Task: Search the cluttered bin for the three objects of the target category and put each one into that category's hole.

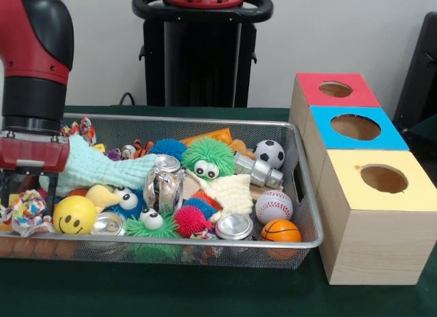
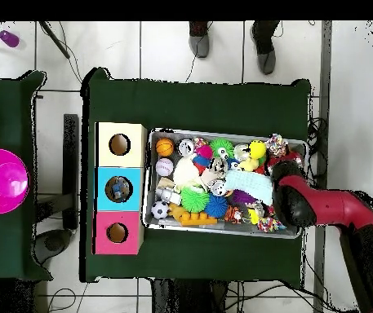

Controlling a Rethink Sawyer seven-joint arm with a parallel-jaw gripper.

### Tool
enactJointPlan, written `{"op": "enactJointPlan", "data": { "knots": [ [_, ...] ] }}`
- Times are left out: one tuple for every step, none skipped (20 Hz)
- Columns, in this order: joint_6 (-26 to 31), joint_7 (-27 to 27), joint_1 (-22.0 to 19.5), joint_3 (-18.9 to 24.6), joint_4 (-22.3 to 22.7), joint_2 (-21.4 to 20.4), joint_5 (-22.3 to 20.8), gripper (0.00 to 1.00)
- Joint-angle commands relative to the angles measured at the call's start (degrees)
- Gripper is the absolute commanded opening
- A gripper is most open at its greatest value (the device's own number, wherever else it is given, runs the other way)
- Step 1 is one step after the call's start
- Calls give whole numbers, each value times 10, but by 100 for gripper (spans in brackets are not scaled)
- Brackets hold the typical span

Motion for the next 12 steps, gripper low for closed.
{"op": "enactJointPlan", "data": {
  "knots": [
    [-2, 63, -8, 57, 2, -4, 13, 100],
    [-5, 66, -7, 55, 3, -4, 13, 100],
    [-6, 68, -6, 53, 3, -5, 13, 100],
    [-10, 73, -2, 46, 3, -4, 15, 100],
    [-12, 76, 0, 41, 4, -5, 18, 100],
    [-16, 83, 4, 31, 4, -5, 22, 100],
    [-19, 86, 7, 26, 5, -6, 23, 100],
    [-24, 89, 10, 19, 6, -6, 24, 100],
    [-27, 90, 12, 15, 9, -8, 25, 100],
    [-28, 93, 14, 10, 10, -10, 27, 100],
    [-29, 96, 17, 6, 12, -12, 30, 100],
    [-29, 99, 19, 1, 15, -15, 34, 100]
  ]
}}
